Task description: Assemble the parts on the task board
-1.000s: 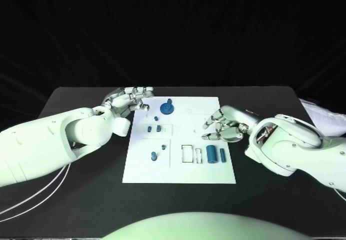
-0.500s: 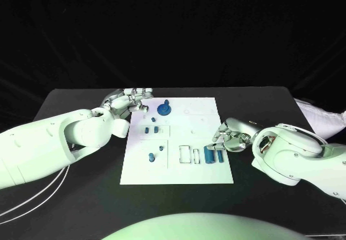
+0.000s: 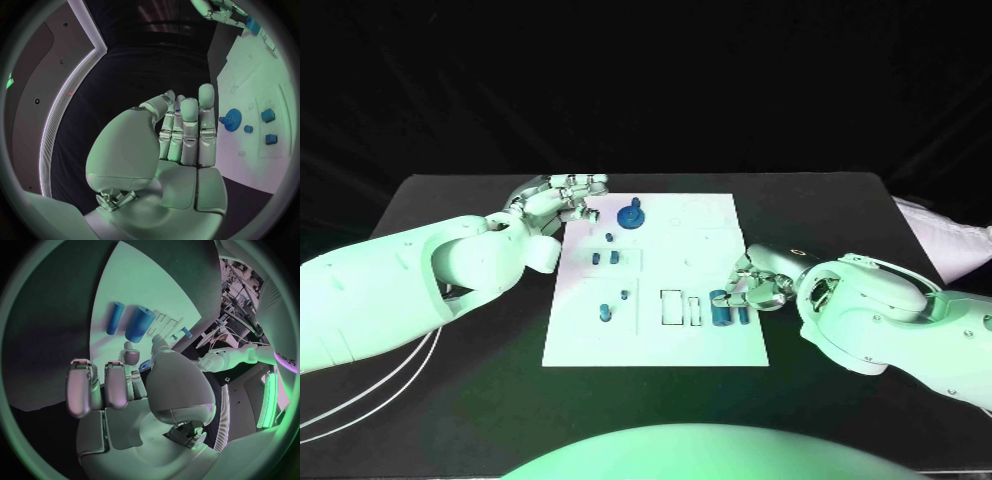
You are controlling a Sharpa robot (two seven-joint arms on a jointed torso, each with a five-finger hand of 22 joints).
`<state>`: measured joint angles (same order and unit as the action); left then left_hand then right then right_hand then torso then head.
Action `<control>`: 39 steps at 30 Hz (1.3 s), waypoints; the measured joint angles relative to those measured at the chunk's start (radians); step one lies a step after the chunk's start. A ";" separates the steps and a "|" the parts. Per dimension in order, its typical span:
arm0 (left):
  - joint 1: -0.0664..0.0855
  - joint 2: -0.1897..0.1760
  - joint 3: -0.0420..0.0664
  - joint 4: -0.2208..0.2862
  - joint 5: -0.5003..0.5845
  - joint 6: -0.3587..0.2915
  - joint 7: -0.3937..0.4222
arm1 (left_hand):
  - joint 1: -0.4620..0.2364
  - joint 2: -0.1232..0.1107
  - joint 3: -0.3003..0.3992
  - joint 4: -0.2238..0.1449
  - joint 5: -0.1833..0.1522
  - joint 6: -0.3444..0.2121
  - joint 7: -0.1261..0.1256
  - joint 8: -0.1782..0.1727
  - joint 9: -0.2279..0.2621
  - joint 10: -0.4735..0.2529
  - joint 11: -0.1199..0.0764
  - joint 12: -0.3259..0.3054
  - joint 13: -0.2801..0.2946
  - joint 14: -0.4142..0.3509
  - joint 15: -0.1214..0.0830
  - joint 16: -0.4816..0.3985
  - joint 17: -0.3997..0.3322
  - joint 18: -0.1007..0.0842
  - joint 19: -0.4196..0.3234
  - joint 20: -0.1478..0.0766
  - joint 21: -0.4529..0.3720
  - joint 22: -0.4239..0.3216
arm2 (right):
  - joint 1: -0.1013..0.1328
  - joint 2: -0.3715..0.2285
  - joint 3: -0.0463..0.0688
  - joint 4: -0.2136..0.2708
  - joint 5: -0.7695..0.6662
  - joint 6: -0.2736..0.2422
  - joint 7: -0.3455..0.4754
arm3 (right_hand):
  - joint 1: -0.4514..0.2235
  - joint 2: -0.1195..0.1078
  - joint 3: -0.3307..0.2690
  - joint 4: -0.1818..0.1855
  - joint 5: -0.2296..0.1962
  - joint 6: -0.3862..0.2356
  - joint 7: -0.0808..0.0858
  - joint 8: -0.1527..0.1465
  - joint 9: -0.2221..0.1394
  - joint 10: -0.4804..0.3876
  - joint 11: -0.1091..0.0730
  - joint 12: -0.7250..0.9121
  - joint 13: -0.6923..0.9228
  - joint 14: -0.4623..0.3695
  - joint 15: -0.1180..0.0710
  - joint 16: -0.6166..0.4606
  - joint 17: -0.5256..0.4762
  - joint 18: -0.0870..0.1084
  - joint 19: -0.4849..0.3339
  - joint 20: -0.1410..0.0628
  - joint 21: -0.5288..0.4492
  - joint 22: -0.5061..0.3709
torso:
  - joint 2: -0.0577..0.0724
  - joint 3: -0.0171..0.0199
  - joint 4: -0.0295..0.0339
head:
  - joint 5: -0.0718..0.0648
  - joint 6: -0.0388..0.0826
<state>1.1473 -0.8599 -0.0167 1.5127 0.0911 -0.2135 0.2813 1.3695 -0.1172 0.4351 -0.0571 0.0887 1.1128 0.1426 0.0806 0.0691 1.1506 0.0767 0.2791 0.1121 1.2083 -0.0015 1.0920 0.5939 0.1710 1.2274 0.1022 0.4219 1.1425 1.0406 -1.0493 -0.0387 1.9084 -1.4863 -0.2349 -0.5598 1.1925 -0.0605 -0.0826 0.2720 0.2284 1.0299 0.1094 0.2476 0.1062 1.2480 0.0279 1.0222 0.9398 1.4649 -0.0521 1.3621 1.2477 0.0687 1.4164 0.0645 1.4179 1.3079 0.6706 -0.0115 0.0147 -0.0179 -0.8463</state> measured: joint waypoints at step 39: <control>-0.002 -0.002 0.000 -0.002 -0.001 0.009 -0.004 | -0.005 0.005 0.003 0.003 0.000 0.000 0.000 0.000 0.000 -0.004 -0.004 0.000 0.001 0.000 0.000 0.000 -0.001 0.000 0.000 0.000 -0.004 -0.001 | -0.042 0.068 0.004 -0.061 -0.064 0.021 -0.015 | 0.085 0.076 -0.008 0.001 0.031 0.053 -0.025 0.018 0.014 0.042 -0.023 0.043 0.073 0.002 -0.002 0.018 0.023 0.000 0.014 -0.014 0.020 0.000 | -0.001 -0.0006 -0.0007 | -0.002 -0.010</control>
<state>1.1455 -0.8624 -0.0170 1.5110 0.0900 -0.2043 0.2776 1.3642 -0.1118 0.4380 -0.0542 0.0887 1.1128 0.1426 0.0806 0.0691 1.1471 0.0731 0.2790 0.1126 1.2083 -0.0015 1.0920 0.5924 0.1710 1.2274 0.1022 0.4182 1.1418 0.9990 -0.9813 -0.0352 1.8478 -1.5505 -0.2138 -0.5749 1.2780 0.0157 -0.0906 0.2733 0.2592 1.0825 0.0848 0.2658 0.1204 1.2904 0.0046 1.0656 1.0127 1.4674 -0.0545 1.3797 1.2706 0.0688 1.4299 0.0509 1.4376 1.3075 0.6700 -0.0121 0.0140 -0.0197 -0.8567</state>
